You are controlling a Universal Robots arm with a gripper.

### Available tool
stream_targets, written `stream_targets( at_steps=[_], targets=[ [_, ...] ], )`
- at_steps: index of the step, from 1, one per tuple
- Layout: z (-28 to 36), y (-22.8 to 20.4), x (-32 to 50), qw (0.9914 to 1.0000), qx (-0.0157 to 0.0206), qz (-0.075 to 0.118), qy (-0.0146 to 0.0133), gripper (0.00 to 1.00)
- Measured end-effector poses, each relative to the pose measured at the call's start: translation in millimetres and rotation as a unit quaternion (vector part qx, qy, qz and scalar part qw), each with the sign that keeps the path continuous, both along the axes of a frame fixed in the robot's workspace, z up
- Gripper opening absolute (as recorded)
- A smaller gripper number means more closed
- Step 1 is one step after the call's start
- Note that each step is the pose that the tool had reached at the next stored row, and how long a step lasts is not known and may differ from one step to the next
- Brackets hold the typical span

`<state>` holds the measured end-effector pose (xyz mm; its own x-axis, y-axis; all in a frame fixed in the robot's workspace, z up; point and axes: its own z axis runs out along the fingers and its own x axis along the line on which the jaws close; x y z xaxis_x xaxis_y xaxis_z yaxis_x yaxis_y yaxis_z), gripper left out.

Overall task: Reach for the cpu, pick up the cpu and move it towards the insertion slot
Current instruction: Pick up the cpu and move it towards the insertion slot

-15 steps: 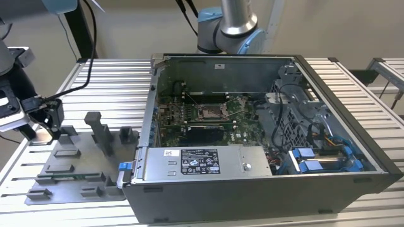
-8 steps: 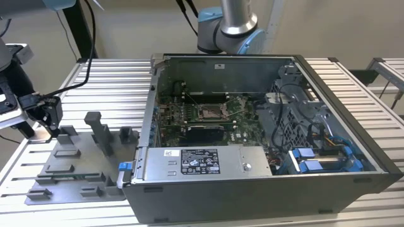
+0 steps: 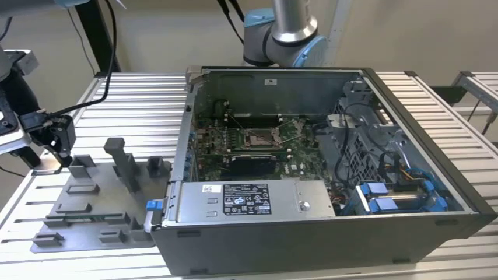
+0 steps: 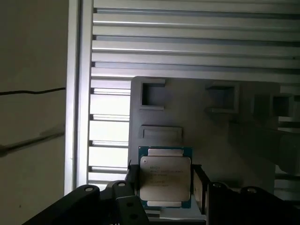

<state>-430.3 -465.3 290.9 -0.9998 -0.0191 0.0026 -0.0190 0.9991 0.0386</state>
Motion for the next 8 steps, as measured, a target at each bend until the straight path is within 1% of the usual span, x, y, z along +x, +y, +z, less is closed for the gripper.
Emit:
stream_targets(
  at_steps=[8],
  targets=[
    [4.1,0.0,0.0,1.00000,0.0000,0.000,0.0000,0.00]
  ],
)
